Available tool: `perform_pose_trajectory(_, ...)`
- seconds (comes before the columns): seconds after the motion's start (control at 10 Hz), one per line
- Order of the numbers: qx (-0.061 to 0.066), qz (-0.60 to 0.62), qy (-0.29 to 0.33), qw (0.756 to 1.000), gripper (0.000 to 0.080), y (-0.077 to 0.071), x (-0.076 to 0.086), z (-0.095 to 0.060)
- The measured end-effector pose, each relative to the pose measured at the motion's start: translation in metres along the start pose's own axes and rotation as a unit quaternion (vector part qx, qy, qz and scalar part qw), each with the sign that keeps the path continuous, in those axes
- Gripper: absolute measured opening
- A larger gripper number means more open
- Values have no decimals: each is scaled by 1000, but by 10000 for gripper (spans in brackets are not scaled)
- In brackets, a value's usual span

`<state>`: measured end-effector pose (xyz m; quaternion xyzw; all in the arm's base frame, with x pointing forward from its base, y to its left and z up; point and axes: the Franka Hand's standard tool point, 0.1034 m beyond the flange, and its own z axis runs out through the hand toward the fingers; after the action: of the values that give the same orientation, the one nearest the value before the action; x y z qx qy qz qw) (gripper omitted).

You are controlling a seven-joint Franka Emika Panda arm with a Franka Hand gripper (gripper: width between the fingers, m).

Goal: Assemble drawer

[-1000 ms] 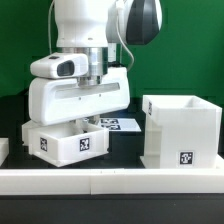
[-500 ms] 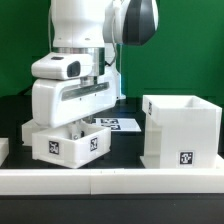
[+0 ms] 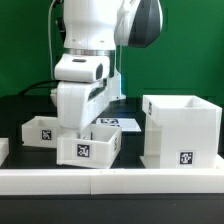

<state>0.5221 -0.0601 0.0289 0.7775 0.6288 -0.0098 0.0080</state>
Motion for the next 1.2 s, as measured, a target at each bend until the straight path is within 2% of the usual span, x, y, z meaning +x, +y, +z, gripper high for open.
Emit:
perform_pose_trajectory(0.3,3,-92,-12,996,41,-1,-2,2)
perform_pose_trajectory(0.7,6,-77,-4,997,41,-2,26,4)
perform_pose_trajectory(0.8,7,-77,-4,997,41,-1,28,5)
perform_pose_trajectory(0.9,5,-75,-4,997,41,-1,27,5)
perform_pose_trajectory(1.0,-10,-75,-2,997,41,0,27,6)
perform_pose_trajectory(1.2,-7,-75,-1,997,41,-1,28,8)
